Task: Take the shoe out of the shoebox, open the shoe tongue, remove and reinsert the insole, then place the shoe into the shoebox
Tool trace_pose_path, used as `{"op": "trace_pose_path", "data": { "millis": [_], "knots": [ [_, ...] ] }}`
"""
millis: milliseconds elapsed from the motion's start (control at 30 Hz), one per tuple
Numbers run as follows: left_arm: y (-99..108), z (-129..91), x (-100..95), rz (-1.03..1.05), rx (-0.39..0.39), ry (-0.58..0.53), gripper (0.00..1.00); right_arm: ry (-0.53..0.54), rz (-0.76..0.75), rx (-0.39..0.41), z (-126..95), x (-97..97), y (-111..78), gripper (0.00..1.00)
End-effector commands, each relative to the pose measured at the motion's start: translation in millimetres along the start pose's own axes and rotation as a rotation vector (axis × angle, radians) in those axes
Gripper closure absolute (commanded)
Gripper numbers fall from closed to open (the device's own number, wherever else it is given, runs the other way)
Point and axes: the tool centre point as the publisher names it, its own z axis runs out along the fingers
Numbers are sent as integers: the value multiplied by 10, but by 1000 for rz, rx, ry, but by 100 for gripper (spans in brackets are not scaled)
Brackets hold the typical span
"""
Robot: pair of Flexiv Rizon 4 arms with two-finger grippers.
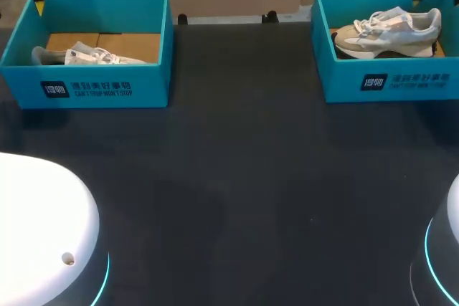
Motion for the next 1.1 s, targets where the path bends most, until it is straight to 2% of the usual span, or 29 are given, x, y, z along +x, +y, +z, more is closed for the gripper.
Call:
{"op": "trace_pose_path", "data": {
  "millis": [33, 300, 467, 733, 1100],
  "knots": [
    [4, -8, 3, 1, 1, 3, 0, 0, -6, 79, 273, -69, 229, 0],
    [4, -8, 3, 1, 1, 3, 0, 41, -64, 215, 490, -248, 331, 0],
    [4, -8, 3, 1, 1, 3, 0, 45, -57, 260, 572, -372, 392, 0],
    [4, -8, 3, 1, 1, 3, 0, -4, -33, 353, 713, -511, 488, 0],
    [4, -8, 3, 1, 1, 3, 0, -4, -33, 353, 713, -511, 488, 0]
  ]
}}
